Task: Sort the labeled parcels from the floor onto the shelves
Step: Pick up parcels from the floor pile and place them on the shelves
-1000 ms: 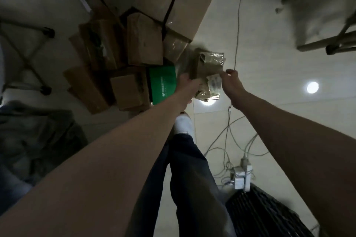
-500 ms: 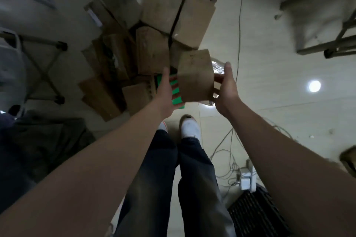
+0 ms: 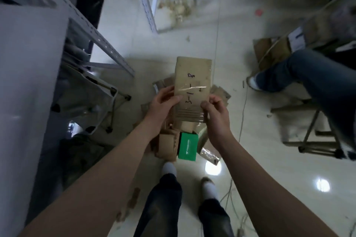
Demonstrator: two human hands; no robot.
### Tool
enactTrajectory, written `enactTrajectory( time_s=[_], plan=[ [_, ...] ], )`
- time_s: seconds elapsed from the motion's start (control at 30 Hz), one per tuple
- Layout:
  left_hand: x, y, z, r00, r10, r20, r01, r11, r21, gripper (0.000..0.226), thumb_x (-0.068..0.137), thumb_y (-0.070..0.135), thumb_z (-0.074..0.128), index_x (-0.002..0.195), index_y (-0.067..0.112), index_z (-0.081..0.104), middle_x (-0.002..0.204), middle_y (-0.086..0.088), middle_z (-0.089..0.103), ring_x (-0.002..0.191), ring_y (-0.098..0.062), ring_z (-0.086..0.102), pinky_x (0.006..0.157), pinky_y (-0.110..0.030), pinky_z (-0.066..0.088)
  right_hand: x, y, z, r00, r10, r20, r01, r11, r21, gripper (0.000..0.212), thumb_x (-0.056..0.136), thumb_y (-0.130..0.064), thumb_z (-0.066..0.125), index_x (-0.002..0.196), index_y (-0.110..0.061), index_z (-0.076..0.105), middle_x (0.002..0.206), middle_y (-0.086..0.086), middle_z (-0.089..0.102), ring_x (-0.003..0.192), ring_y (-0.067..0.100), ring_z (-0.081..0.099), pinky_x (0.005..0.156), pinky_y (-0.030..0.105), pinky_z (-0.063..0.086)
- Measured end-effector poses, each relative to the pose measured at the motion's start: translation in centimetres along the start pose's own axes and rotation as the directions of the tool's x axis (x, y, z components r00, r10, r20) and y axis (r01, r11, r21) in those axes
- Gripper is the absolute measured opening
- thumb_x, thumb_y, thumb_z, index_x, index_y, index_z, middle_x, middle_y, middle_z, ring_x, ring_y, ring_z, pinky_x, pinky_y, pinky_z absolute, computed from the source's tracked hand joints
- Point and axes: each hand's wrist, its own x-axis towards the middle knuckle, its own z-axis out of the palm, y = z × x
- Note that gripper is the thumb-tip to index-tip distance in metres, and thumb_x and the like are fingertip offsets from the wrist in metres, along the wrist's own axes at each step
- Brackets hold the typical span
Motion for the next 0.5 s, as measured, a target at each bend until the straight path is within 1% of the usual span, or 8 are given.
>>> enactTrajectory(
  time_s=[0.07,0.13,0.23,0.3,0.33,0.4,0.47,0.5],
  plan=[
    [-2.8,3.0,-0.4,0.993,0.112,-0.022,-0.111,0.993,0.035,0.048,0.081,0.018,0.083,0.124,0.035,0.068,0.127,0.000,0.072,0.117,-0.023,0.069,0.092,-0.042,0.058,-1.7,-3.4,1.6,1.000,0.010,0.018,-0.011,1.000,0.022,0.056,0.078,-0.021,0.070,0.130,-0.013,0.051,0.116,0.006,0.067,0.092,0.019,0.070,0.068,0.037,0.058],
    [-6.1,6.0,-1.0,0.984,0.177,-0.005,-0.176,0.979,0.104,0.054,0.074,0.026,0.085,0.122,0.046,0.068,0.128,0.009,0.070,0.119,-0.019,0.067,0.095,-0.042,0.057,-3.6,-6.3,2.9,0.998,0.027,0.057,-0.027,1.000,-0.007,0.053,0.086,-0.015,0.070,0.130,-0.023,0.042,0.123,0.004,0.064,0.104,0.021,0.065,0.071,0.040,0.057],
    [-12.1,10.0,-1.8,0.966,0.257,0.013,-0.255,0.952,0.168,0.062,0.072,0.029,0.086,0.125,0.053,0.065,0.116,0.027,0.071,0.105,-0.001,0.070,0.080,-0.026,0.061,-7.2,-10.5,4.5,0.988,0.066,0.143,-0.052,0.994,-0.098,0.065,0.091,-0.019,0.071,0.141,-0.031,0.032,0.125,0.009,0.066,0.109,0.030,0.068,0.077,0.044,0.063],
    [-16.4,12.5,-2.7,0.944,0.327,-0.029,-0.317,0.932,0.175,0.063,0.071,0.022,0.087,0.122,0.052,0.067,0.115,0.024,0.073,0.103,-0.003,0.071,0.075,-0.020,0.059,-10.1,-13.3,6.0,0.971,0.080,0.224,-0.065,0.995,-0.069,0.079,0.086,-0.025,0.073,0.150,-0.033,0.028,0.127,0.011,0.067,0.108,0.032,0.071,0.076,0.044,0.063],
    [-18.9,14.0,-3.2,0.932,0.358,-0.052,-0.343,0.921,0.185,0.062,0.071,0.022,0.087,0.122,0.052,0.068,0.118,0.019,0.073,0.107,-0.008,0.072,0.078,-0.023,0.060,-11.7,-14.7,6.9,0.958,0.076,0.277,-0.068,0.997,-0.039,0.081,0.085,-0.027,0.073,0.152,-0.036,0.028,0.128,0.010,0.066,0.108,0.032,0.071,0.076,0.045,0.062],
    [-24.2,17.2,-4.2,0.904,0.420,-0.075,-0.395,0.891,0.223,0.061,0.070,0.034,0.088,0.124,0.053,0.067,0.127,0.015,0.069,0.115,-0.012,0.068,0.086,-0.033,0.062,-15.2,-17.5,8.8,0.923,0.032,0.382,-0.039,0.999,0.012,0.071,0.087,-0.027,0.072,0.150,-0.035,0.040,0.127,0.006,0.069,0.102,0.028,0.074,0.076,0.052,0.062],
    [-29.8,20.1,-5.3,0.852,0.512,-0.111,-0.475,0.844,0.248,0.061,0.064,0.044,0.087,0.121,0.053,0.068,0.124,0.022,0.069,0.114,-0.006,0.067,0.085,-0.028,0.061,-18.7,-19.9,10.9,0.875,-0.038,0.483,0.009,0.998,0.063,0.053,0.088,-0.028,0.070,0.140,-0.027,0.056,0.117,0.003,0.075,0.094,0.024,0.077,0.081,0.063,0.059],
    [-32.7,21.4,-5.9,0.812,0.564,-0.152,-0.517,0.815,0.260,0.061,0.062,0.044,0.086,0.119,0.050,0.068,0.121,0.023,0.069,0.112,-0.004,0.067,0.083,-0.024,0.059,-20.6,-21.0,12.2,0.845,-0.072,0.531,0.028,0.995,0.092,0.046,0.087,-0.030,0.070,0.132,-0.023,0.062,0.112,0.003,0.076,0.093,0.024,0.076,0.082,0.064,0.058]
  ],
)
